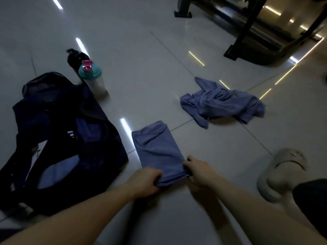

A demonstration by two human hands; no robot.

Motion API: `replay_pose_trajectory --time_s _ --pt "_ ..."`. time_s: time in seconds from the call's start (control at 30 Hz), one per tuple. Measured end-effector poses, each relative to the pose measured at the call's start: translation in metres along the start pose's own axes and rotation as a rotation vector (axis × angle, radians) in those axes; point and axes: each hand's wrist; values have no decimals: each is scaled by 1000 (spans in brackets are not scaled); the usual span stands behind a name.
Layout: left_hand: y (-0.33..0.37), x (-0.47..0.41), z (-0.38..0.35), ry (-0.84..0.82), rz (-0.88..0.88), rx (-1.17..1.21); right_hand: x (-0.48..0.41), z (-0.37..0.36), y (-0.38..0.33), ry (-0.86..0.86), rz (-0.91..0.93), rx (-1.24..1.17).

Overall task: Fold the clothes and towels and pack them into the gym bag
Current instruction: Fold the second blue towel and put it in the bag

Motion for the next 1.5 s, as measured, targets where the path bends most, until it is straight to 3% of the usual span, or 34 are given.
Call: replay_pose_trajectory --time_s 0.23,0.3,0.4,0.47,0.6,0.83,1.0,1.13,1.2,1.37,1.5 --pt "27 5 -12 -366 -74 -1 23 -15 18 -174 -1 -21" --pt "25 -6 0 -229 33 114 21 -12 22 -251 -71 -79" --pt "3 -36 32 315 280 188 16 -8 20 -192 -265 -234" --pt "-17 -52 55 505 375 116 10 -12 14 -129 -418 -372" --pt "-48 -68 73 222 557 26 6 -22 2 -229 -510 -395" --pt "-67 -71 95 114 608 158 8 -11 22 -289 -555 -482" --pt "-57 -68 99 -172 809 315 22 -11 48 -244 -582 -536" --pt "-41 -63 97 -385 828 113 26 -7 67 -202 -656 -506" --pt "-33 -66 99 -307 767 16 24 -3 71 -173 -656 -517" --pt "-14 -95 81 283 421 264 16 -1 65 -47 -690 -540" --pt "6 -119 58 301 318 173 11 -8 64 -53 -683 -519"
Point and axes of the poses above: each hand's wrist, its own x-axis away from the middle knuckle, its own z-axis out of the back of the hand, y = z × x, and after that the axes turned 5 degrees about x, right-handed
